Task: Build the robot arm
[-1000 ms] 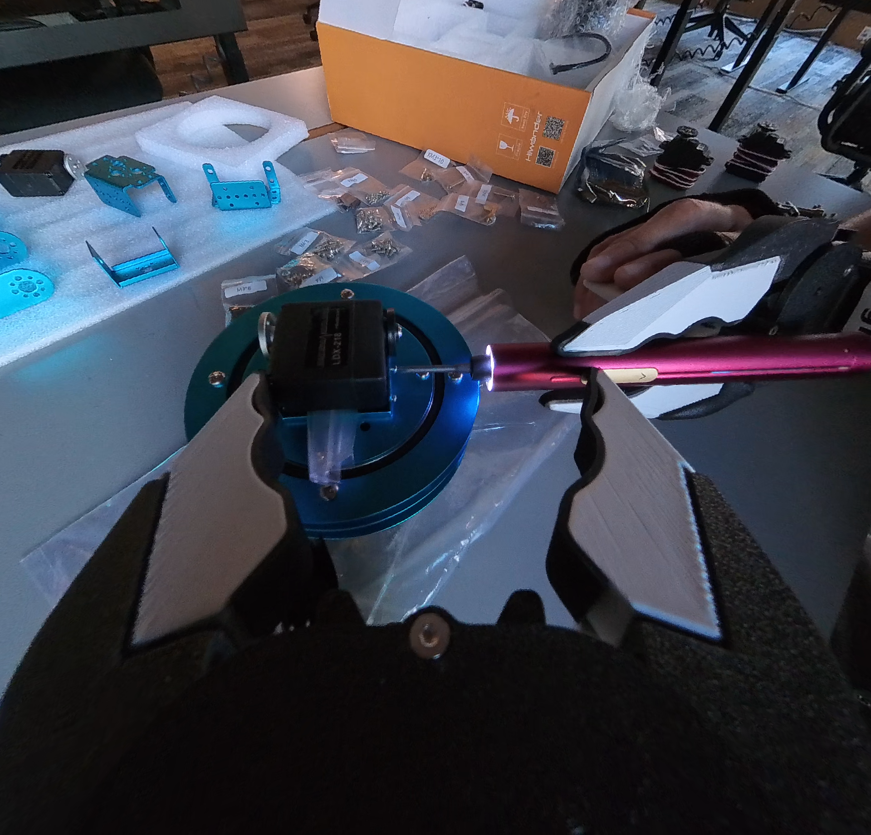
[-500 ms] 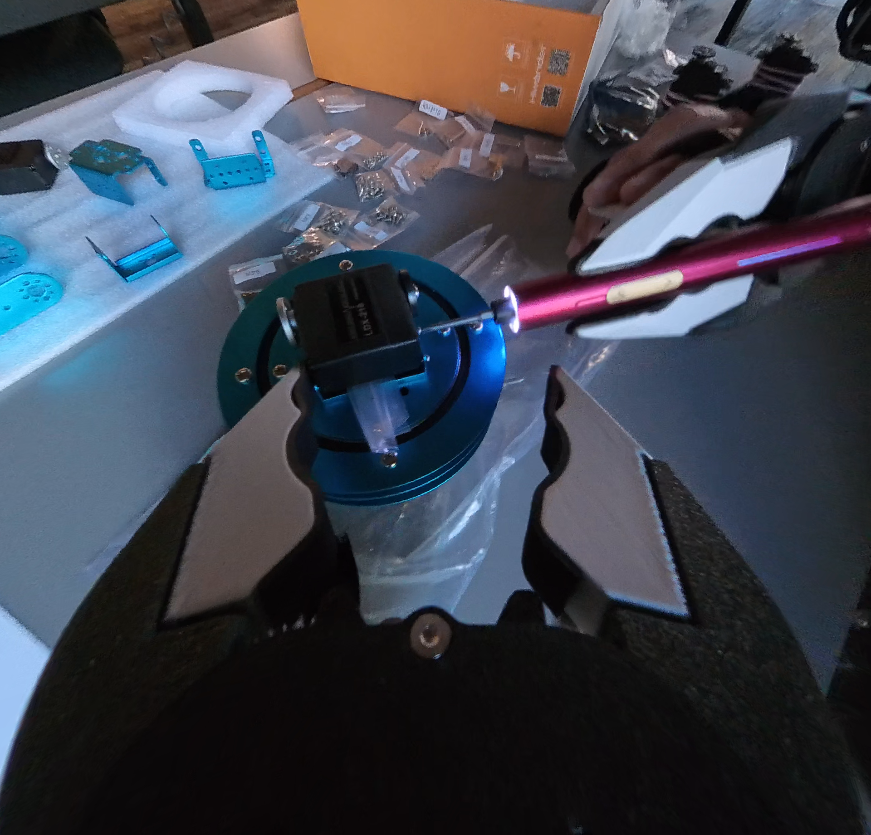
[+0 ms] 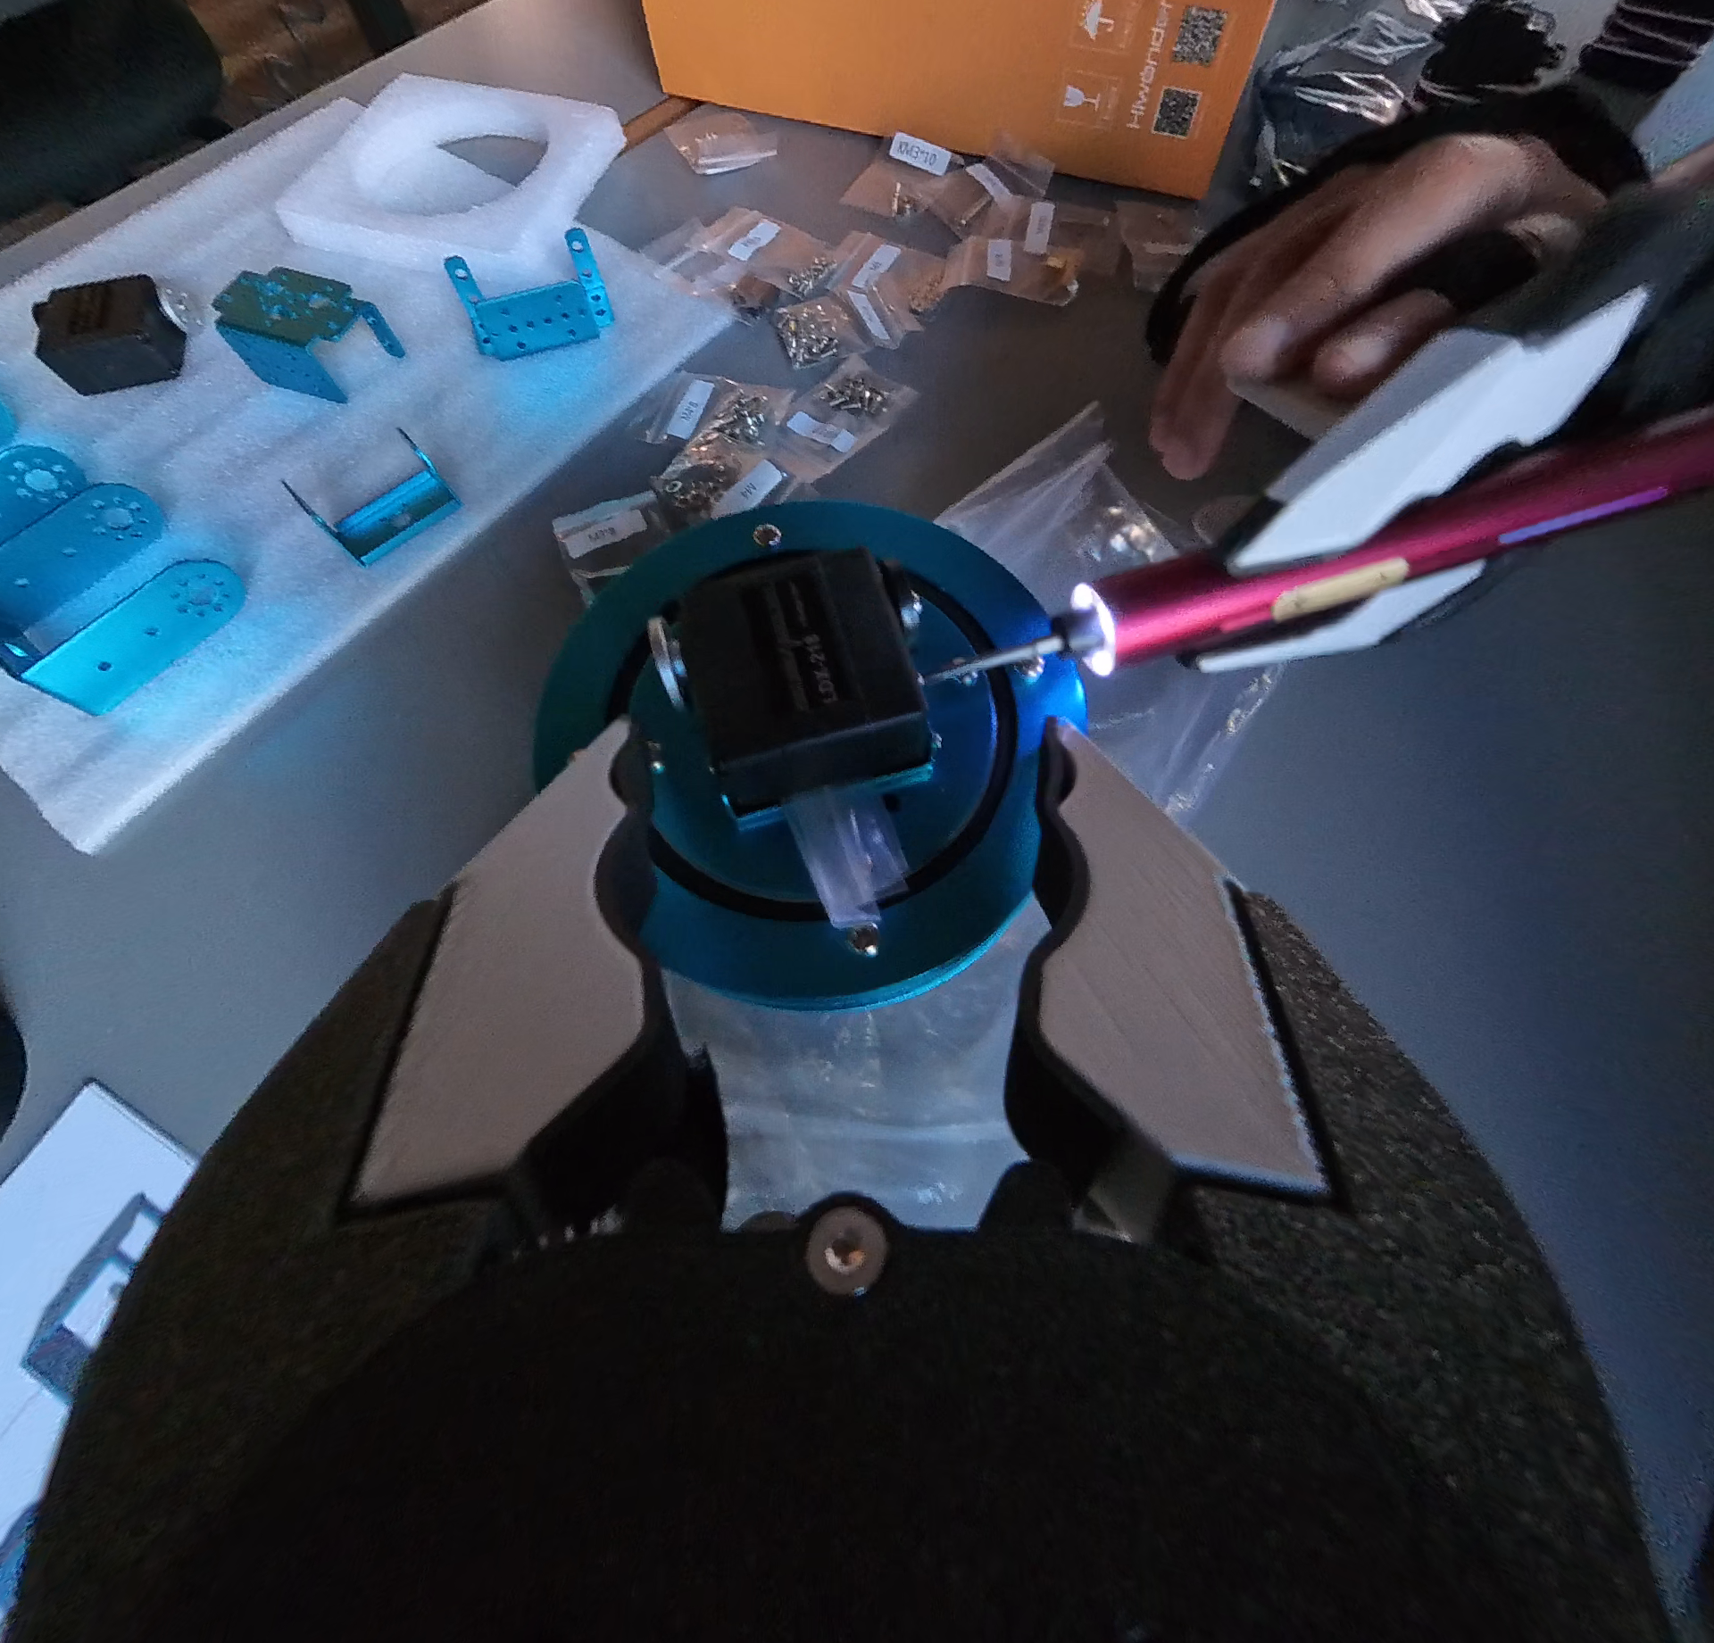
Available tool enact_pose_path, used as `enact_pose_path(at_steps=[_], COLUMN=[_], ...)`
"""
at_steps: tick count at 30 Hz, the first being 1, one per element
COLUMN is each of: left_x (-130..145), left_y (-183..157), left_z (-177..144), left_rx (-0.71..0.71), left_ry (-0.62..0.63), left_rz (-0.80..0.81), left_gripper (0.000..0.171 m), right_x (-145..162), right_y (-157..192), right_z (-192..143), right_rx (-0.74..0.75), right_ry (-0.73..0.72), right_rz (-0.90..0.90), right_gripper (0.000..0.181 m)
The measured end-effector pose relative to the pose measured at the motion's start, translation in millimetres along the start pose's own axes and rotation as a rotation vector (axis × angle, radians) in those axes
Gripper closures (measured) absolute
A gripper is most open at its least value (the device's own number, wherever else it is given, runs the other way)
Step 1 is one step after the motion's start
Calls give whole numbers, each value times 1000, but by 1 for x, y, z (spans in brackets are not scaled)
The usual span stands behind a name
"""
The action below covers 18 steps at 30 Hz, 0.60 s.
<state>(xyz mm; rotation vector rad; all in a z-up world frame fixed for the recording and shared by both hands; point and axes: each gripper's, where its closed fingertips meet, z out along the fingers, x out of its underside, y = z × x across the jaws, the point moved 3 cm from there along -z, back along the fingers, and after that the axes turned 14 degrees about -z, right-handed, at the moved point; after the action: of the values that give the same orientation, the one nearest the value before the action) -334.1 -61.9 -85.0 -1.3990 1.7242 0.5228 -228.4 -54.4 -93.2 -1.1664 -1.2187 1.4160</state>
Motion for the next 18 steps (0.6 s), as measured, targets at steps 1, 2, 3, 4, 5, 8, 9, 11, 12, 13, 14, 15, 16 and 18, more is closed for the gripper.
enact_pose_path(at_steps=[1,2,3,4,5,8,9,11,12,13,14,15,16,18], left_x=[-2,-4,-6,-7,-7,-3,-3,-2,-2,-1,-1,-1,-1,-1], left_y=[2,3,3,4,5,6,6,6,6,5,6,6,6,5], left_z=[3,5,7,8,8,2,1,2,2,1,1,1,2,2], left_rx=[-2,3,10,17,22,37,43,46,48,53,57,62,69,61], left_ry=[-6,-5,-2,3,7,9,1,-21,-30,-37,-45,-56,-68,-83], left_rz=[0,4,6,8,6,17,18,17,27,29,26,25,22,30], left_gripper=[94,99,103,104,106,114,114,114,114,114,114,114,114,114], right_x=[-1,-3,-4,-5,-5,-6,-6,-6,-6,-6,-6,-6,-6,-5], right_y=[1,2,3,3,4,3,2,1,1,0,-1,-1,-1,-3], right_z=[0,1,2,2,2,2,2,2,1,1,1,1,1,1], right_rx=[8,15,19,23,26,22,21,19,17,11,7,6,6,4], right_ry=[6,11,9,5,1,0,1,-4,-7,-13,-18,-24,-30,-34], right_rz=[-37,-63,-88,-106,-124,-132,-132,-117,-116,-99,-83,-79,-75,-61], right_gripper=[159,160,160,159,160,159,159,160,159,159,160,159,159,161])
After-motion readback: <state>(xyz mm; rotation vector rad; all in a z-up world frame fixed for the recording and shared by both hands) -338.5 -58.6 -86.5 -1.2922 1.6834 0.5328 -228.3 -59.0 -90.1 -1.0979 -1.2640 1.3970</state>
